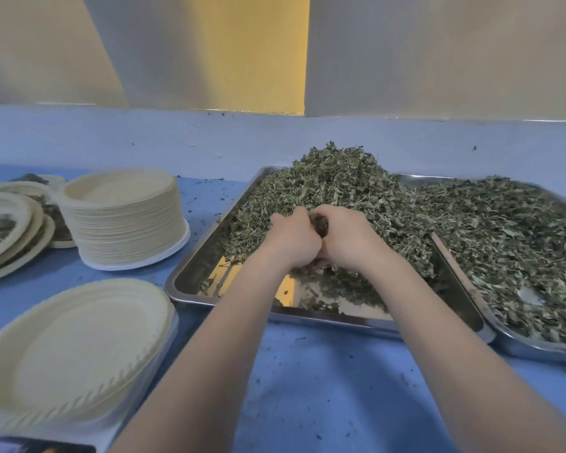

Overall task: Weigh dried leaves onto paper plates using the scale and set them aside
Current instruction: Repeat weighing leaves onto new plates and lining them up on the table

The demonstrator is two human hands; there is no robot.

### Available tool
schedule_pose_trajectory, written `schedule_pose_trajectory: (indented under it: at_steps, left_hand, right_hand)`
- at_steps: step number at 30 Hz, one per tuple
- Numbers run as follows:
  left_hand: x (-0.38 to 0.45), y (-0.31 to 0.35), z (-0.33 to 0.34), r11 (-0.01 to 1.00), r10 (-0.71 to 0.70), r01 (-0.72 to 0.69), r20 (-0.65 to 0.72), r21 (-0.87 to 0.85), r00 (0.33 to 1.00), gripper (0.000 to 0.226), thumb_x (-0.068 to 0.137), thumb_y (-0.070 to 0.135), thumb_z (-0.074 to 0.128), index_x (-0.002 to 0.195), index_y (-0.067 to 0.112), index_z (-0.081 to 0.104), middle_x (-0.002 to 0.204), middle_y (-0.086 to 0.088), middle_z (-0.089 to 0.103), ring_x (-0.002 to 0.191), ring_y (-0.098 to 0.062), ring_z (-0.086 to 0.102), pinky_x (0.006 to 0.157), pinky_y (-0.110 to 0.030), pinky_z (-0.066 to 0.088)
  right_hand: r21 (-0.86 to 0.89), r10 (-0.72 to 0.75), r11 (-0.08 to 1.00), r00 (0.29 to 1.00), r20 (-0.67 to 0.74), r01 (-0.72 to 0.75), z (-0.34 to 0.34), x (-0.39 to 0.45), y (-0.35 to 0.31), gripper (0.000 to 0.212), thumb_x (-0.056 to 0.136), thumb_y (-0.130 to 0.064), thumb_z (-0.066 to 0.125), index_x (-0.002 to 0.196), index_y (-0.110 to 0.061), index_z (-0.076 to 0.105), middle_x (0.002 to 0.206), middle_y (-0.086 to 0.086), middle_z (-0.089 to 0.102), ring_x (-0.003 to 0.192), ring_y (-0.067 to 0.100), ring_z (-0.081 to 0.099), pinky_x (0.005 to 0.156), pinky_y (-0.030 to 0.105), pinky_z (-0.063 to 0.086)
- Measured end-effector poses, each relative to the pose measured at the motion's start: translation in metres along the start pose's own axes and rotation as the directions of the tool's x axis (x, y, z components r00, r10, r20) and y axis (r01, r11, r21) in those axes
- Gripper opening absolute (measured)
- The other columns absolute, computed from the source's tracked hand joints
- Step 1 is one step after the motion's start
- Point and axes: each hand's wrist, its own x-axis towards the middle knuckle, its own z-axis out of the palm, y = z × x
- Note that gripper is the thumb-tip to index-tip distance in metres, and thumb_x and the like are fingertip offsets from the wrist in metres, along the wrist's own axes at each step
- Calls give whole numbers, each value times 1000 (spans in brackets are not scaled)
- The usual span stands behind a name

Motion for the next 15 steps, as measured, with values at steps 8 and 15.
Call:
schedule_pose_trajectory:
  at_steps: [8,15]
  left_hand:
    - [-46,-43,-69,992,-18,39,-176,117,984,33,98,12,32,130,6,42,134,-20,44,115,-34,46,87,-32,37]
    - [-126,-122,-122,992,-123,122,-209,-21,970,21,97,18,40,108,6,54,84,-9,58,64,-19,51,42,-16,38]
  right_hand:
    - [19,-216,976,975,58,215,20,-9,-91,19,78,-15,72,83,-16,53,77,-3,57,71,16,60,57,23,50]
    - [229,-332,932,916,224,282,84,-32,-171,23,77,-8,72,97,-15,64,88,8,68,63,14,68,45,21,52]
